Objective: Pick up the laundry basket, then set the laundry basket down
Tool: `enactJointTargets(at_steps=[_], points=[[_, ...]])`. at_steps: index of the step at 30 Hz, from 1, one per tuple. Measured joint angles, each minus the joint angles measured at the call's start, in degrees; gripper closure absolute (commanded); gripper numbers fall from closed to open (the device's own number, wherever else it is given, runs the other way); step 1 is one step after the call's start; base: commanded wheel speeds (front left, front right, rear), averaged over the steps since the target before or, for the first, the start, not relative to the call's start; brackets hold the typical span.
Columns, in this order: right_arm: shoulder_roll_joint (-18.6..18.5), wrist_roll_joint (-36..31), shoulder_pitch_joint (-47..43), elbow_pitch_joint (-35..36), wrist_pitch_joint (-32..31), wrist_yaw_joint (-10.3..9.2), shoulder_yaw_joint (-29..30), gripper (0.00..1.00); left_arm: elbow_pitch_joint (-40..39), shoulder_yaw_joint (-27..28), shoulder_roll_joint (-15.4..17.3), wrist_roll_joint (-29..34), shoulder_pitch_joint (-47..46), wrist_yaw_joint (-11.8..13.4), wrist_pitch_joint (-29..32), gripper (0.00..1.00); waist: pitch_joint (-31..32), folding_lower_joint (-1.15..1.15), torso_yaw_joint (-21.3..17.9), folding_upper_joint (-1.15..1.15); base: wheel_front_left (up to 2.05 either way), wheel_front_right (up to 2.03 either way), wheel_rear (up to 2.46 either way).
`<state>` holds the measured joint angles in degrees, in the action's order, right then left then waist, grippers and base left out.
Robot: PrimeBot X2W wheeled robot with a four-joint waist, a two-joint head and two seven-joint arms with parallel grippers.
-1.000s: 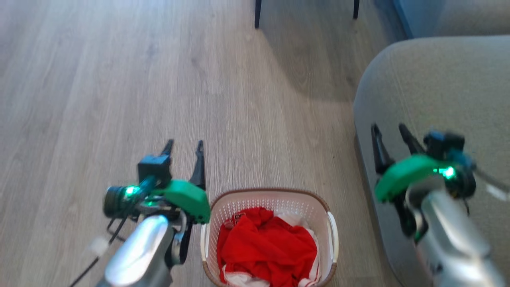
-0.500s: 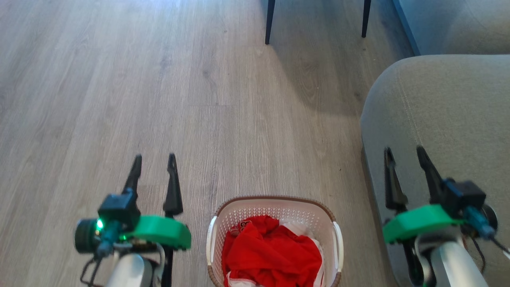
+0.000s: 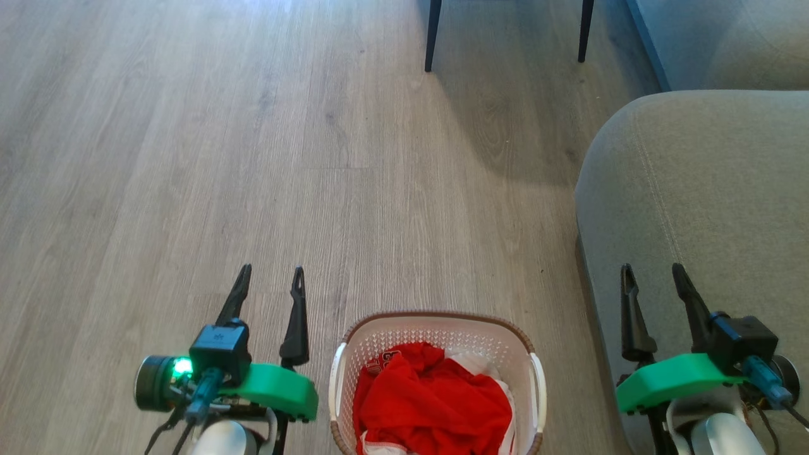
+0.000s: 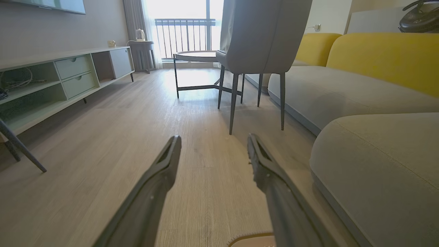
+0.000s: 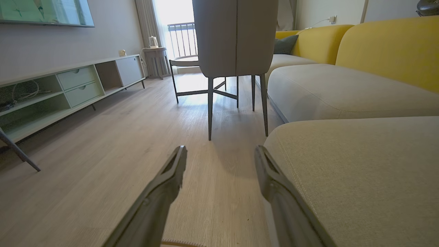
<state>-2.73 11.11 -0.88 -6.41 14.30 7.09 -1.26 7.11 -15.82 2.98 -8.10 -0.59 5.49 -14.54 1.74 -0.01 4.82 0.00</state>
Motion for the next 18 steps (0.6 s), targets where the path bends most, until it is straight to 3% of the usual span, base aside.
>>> enactJointTargets(at_steps=[18], points=[[0.1,0.3,0.0,0.2,0.0,0.00,0.0,0.00,1.3,-0.3,0.0,0.6,0.0,-0.4,0.0,0.00,0.2,0.00,-0.3,0.00,0.00,0.00,0.00]])
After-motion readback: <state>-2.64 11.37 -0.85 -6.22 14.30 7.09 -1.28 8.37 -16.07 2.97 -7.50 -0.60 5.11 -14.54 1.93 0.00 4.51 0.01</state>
